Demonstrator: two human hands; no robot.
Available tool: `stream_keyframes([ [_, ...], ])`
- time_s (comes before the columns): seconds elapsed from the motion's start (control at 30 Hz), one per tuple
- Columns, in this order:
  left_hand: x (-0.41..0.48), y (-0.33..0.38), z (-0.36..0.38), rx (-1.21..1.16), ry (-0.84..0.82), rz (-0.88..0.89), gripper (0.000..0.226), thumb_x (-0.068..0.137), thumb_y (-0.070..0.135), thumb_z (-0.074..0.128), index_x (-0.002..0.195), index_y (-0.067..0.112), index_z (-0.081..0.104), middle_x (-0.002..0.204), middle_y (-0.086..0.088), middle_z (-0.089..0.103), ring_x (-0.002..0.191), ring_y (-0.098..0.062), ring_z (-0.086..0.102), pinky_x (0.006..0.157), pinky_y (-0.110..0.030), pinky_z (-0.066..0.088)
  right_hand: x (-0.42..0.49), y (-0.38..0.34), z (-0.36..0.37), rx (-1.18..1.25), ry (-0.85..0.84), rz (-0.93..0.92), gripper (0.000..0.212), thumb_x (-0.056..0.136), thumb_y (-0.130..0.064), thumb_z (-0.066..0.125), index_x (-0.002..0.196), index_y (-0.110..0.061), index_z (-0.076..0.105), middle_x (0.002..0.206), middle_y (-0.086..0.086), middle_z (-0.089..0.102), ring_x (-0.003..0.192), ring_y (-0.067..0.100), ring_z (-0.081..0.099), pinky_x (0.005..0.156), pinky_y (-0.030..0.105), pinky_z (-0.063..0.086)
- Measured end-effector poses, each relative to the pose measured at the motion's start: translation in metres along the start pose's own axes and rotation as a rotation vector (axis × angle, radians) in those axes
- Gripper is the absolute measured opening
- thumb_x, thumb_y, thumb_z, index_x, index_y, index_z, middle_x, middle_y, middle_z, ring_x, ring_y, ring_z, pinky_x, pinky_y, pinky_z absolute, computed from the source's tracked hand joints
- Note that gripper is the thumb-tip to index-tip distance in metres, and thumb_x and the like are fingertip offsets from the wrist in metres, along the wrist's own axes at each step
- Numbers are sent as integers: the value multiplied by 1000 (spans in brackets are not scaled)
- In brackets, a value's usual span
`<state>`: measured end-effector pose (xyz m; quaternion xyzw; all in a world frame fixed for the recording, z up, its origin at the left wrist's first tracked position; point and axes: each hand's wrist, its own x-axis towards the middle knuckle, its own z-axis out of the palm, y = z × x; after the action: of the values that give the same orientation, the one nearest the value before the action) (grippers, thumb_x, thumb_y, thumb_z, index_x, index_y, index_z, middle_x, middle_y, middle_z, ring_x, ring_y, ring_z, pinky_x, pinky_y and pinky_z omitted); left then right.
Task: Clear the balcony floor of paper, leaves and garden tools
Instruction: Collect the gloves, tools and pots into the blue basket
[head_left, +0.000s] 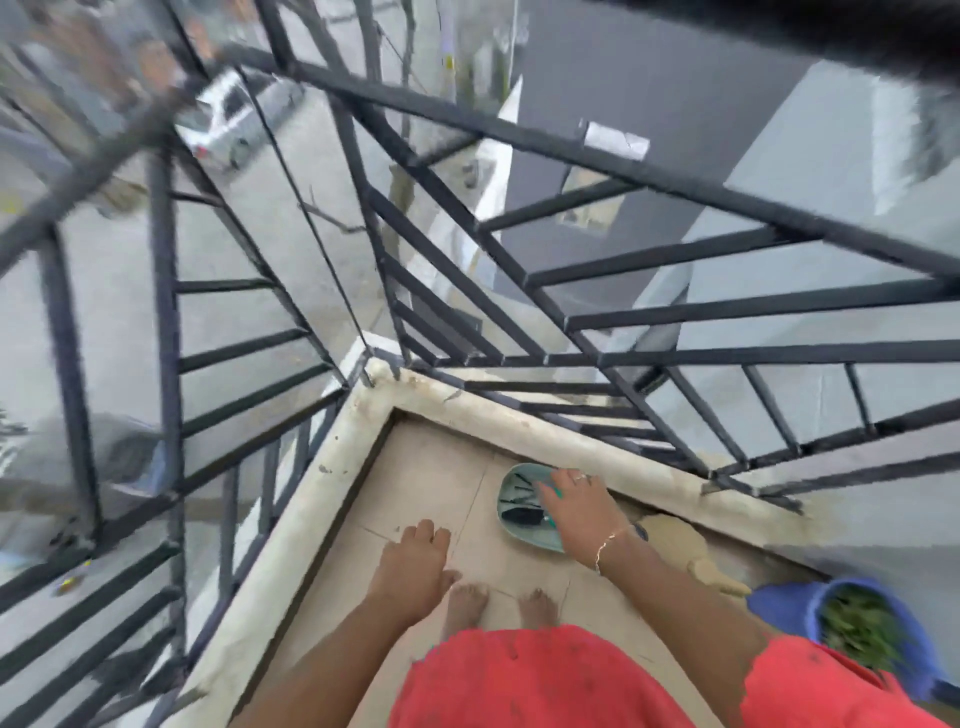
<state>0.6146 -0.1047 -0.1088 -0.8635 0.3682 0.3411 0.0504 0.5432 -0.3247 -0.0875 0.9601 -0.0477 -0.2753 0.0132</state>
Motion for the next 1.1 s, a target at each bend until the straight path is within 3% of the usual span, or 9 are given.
stream_keyframes([
  [0.07, -20, -5, -2, -72, 46, -62, 46, 94, 47, 43, 128, 15, 42, 129, -5, 43, 119, -24, 42, 98, -38, 40, -11, -5, -19, -45, 59, -26, 60, 52, -25, 80, 108, -13, 60, 105, 12, 57, 88, 32, 60, 71, 36, 48],
  [0.17, -51, -9, 1, -207, 135, -204, 44, 94, 45, 44, 126, 15, 43, 129, -5, 43, 119, -23, 44, 94, -35, 42, -23, -10, -31, -108, 55, -143, 49, 81, -17, 55, 128, -14, 40, 126, 11, 41, 114, 33, 44, 91, 40, 35],
  [0.4, -146, 18, 49, -578, 398, -650, 43, 95, 45, 45, 126, 15, 45, 126, -3, 47, 115, -20, 49, 94, -31, 41, -34, -30, -57, -273, 212, -473, 49, 80, -6, 48, 127, -17, 39, 125, 8, 41, 116, 30, 42, 93, 38, 37],
  [0.57, -222, 62, 113, -780, 485, -973, 42, 94, 45, 46, 124, 16, 44, 128, -3, 45, 120, -21, 43, 96, -33, 40, -50, -96, -50, -421, 239, -762, 54, 41, -17, 86, 90, -17, 63, 82, 7, 60, 63, 27, 61, 50, 38, 51],
  [0.7, -288, 103, 164, -909, 525, -1252, 43, 94, 45, 46, 125, 16, 44, 130, -2, 41, 122, -20, 41, 95, -34, 40, -102, -171, -43, -506, 232, -1058, 46, 92, -19, 43, 138, -20, 36, 139, 8, 39, 126, 28, 41, 100, 35, 35],
  [0.8, -335, 136, 205, -985, 562, -1439, 44, 94, 46, 45, 126, 16, 43, 130, -4, 42, 122, -22, 41, 96, -35, 41, -134, -229, -23, -537, 230, -1248, 47, 96, -24, 40, 142, -23, 29, 144, 3, 33, 131, 24, 34, 104, 32, 30],
  [0.87, -364, 159, 234, -1059, 575, -1554, 43, 94, 45, 45, 125, 16, 43, 129, -4, 43, 122, -21, 41, 96, -36, 41, -156, -266, -6, -559, 215, -1334, 48, 87, -30, 57, 132, -21, 45, 130, 5, 48, 118, 26, 48, 94, 36, 43],
  [0.97, -406, 193, 278, -1180, 587, -1691, 40, 94, 42, 45, 125, 16, 43, 130, -3, 42, 123, -21, 40, 97, -35, 40, -187, -319, 28, -670, 237, -1476, 58, 32, -35, 90, 85, -22, 68, 81, 1, 62, 64, 21, 64, 45, 33, 52],
  [1.1, -467, 234, 337, -1295, 591, -1830, 36, 94, 40, 47, 121, 17, 44, 129, -2, 43, 120, -20, 42, 94, -32, 42, -250, -388, 77, -762, 166, -1593, 62, 11, -36, 90, 68, -24, 69, 66, 0, 61, 48, 18, 60, 36, 29, 45],
])
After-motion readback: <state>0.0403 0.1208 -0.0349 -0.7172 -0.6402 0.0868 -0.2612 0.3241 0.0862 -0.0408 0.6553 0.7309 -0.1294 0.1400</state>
